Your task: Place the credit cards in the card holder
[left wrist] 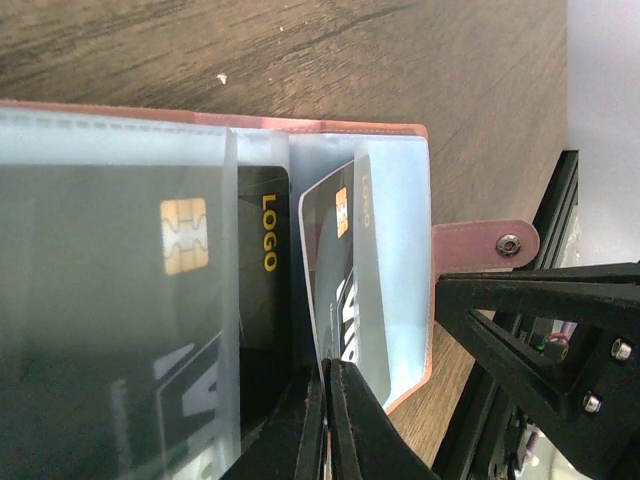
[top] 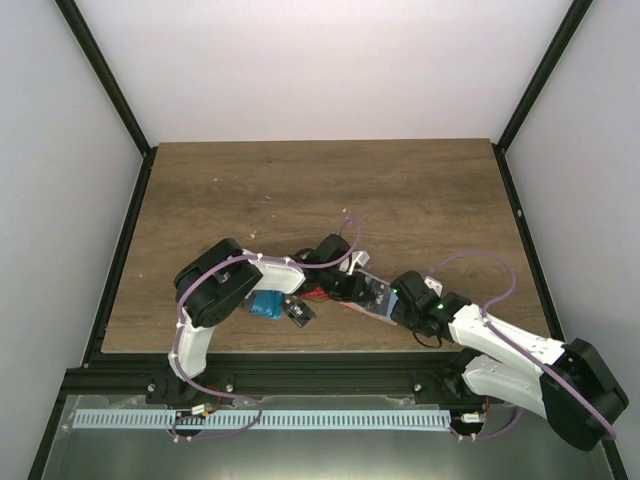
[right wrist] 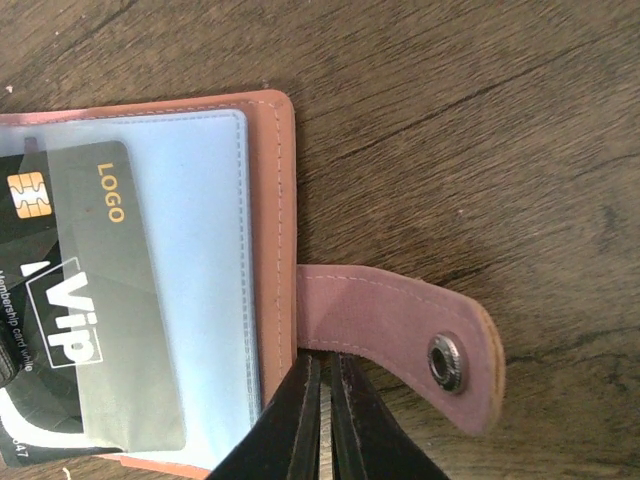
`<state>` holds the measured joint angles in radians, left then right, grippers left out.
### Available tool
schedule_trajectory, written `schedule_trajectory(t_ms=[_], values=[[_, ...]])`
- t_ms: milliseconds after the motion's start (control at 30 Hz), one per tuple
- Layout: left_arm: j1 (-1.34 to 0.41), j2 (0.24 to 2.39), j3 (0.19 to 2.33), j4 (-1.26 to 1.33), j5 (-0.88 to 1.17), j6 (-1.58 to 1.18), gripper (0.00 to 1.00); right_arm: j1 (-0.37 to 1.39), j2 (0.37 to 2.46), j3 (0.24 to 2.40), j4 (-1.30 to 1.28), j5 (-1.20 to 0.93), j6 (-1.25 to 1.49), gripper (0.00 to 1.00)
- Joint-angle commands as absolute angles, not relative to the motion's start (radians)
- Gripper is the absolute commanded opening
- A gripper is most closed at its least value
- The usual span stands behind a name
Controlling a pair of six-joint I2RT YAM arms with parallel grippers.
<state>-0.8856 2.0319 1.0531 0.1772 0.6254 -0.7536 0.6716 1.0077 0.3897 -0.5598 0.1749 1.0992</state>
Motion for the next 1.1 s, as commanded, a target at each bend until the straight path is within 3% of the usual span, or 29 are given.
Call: schedule_trajectory(t_ms=[0,1067], values=[[-0.898,2.030,1.049,0.034,0.613,-0.703,0.04,0.667,1.000,0.400,-0.527,0.176,1.098,0.07],[-0.939,2.145,1.204,-0.027,0.666,-0.656,0.04,0.666,1.006,0.411,-0.486,0.161,1.063,0.06]])
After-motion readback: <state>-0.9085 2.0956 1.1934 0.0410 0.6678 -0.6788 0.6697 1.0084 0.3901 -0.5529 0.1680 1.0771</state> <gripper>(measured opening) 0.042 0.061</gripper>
